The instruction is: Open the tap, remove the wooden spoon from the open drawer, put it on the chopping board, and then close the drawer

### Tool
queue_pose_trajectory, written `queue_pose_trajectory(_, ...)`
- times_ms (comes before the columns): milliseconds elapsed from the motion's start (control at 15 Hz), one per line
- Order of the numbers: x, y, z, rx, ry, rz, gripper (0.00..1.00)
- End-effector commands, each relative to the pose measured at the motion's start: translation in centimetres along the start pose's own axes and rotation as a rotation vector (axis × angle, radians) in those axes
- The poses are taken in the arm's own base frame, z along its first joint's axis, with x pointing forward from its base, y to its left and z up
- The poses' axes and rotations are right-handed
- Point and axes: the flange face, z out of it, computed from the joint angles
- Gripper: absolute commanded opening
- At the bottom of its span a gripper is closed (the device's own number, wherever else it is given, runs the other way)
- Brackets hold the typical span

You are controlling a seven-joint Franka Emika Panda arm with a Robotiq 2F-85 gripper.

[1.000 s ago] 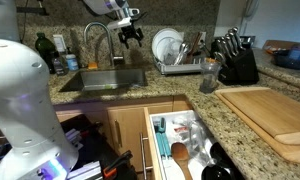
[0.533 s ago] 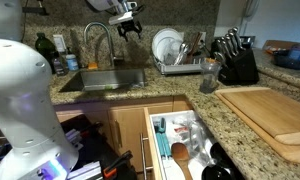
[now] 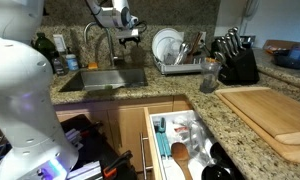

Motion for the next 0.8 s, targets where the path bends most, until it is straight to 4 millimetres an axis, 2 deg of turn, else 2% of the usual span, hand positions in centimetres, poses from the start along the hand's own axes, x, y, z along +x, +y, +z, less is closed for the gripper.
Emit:
queue_pose_trajectory(0, 4.2, 0.4, 3.5, 0.095, 0.101, -0.126, 1.00)
queue_pose_trajectory(67, 5.1, 0.1, 3.4, 0.131, 0.117, -0.167, 1.00)
queue_pose_trajectory(133, 3.2, -0.5, 3.0, 0.079, 0.070, -0.112, 1.00)
queue_pose_trajectory(267, 4.6, -0.7, 3.6, 0.107, 0.110, -0.150, 1.00)
queue_pose_trajectory(400, 4.9, -0.7, 4.4, 0.130, 0.154, -0.146, 1.00)
queue_pose_trajectory(533, 6.0, -1.8, 5.8, 0.176, 0.191, -0.157, 1.00)
queue_pose_trajectory(733, 7.8, -3.9, 6.7, 0.284, 0.220, -0.169, 1.00)
